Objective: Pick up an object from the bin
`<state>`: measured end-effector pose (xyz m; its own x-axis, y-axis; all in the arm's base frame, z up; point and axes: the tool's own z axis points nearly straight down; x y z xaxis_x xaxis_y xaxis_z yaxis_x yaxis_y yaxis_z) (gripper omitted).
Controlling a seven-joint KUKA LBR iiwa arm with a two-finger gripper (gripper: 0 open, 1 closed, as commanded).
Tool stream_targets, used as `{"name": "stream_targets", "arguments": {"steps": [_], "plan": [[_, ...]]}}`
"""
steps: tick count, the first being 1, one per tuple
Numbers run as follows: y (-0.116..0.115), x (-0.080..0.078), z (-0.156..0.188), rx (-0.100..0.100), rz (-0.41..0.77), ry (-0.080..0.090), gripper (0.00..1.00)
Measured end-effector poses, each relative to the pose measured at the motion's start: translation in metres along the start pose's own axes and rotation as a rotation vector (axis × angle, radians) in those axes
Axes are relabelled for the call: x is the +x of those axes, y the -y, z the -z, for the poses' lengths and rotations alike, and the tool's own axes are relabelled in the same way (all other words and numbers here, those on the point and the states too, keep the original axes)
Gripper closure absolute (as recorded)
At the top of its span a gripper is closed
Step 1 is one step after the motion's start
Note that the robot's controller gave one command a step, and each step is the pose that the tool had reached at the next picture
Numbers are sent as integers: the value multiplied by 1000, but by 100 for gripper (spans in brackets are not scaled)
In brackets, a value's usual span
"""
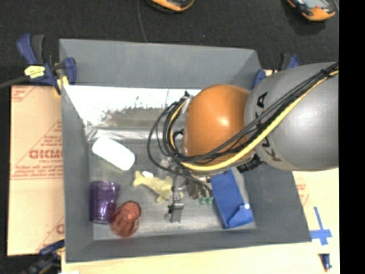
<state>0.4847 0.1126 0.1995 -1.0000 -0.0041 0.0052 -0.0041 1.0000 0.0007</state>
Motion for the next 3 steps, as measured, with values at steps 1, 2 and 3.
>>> {"name": "stream_targets", "arguments": {"steps": [1, 2, 3], "plan": [[0, -2, 3, -1, -4, 7, 0], [16, -33, -62, -1, 10, 14, 0], [33, -48, -128, -7, -173, 19, 100]]}}
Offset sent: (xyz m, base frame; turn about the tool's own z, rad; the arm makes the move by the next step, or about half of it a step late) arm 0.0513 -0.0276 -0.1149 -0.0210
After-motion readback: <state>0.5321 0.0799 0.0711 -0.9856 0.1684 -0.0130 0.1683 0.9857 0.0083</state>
